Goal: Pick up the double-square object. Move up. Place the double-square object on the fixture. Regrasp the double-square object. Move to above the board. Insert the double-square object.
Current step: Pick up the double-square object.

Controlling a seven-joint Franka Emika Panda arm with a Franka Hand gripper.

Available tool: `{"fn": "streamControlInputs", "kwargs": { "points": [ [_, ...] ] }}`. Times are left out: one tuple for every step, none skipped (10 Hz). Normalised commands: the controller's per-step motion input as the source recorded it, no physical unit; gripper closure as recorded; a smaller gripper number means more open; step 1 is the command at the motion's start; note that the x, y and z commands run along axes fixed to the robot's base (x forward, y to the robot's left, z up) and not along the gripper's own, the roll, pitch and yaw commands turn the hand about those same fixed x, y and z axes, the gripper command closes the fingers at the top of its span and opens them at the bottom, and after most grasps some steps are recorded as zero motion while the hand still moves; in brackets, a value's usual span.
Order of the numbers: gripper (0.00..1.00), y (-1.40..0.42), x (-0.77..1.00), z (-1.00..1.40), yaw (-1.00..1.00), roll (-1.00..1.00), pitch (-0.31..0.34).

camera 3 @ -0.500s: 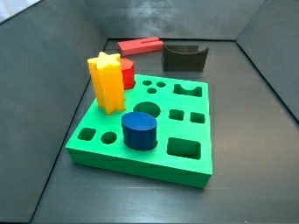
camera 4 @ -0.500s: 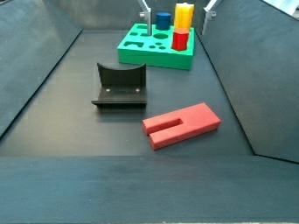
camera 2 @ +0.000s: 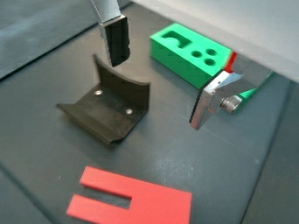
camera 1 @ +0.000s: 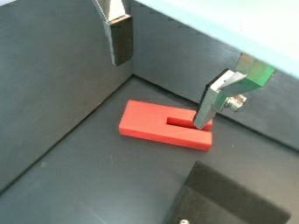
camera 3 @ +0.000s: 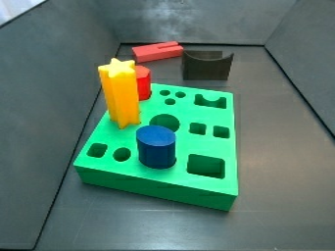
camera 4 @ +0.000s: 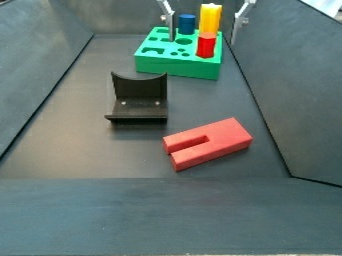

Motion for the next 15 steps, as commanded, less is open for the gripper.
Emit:
{"fn": "streamControlInputs", "kwargs": {
  "points": [
    [0.0,0.01,-0.02,-0.27,-0.97,0.0,0.156],
    [0.0,0.08,-0.13,-0.41,-0.88,-0.02,0.161],
    [0.0,0.1,-0.17,-0.51,-0.84,-0.05,0.176],
    [0.0,0.05,-0.15,-0.59,-0.79,-0.17,0.121],
    [0.0,0.01,-0.07,-0.54,-0.75,-0.25,0.049],
    [0.0,0.01,-0.05,-0.49,-0.71,-0.28,0.007],
    [0.0,0.12,-0.02,-0.46,-0.59,-0.31,0.0],
    [0.0,0.47,-0.1,-0.56,-0.3,-0.31,0.0],
    [0.0,0.82,-0.19,-0.71,0.0,-0.2,0.0],
    [0.0,0.93,-0.12,-0.58,0.0,-0.12,-0.089],
    [0.0,0.85,-0.07,-0.64,-0.01,-0.12,-0.051],
    [0.0,0.68,0.0,-0.63,-0.14,-0.25,-0.053],
    [0.0,0.38,0.0,-0.37,-0.33,-0.36,-0.136],
    [0.0,0.19,0.0,-0.26,-0.46,-0.4,-0.181],
    [0.0,0.06,0.0,-0.13,-0.52,-0.48,-0.221]
  ]
}}
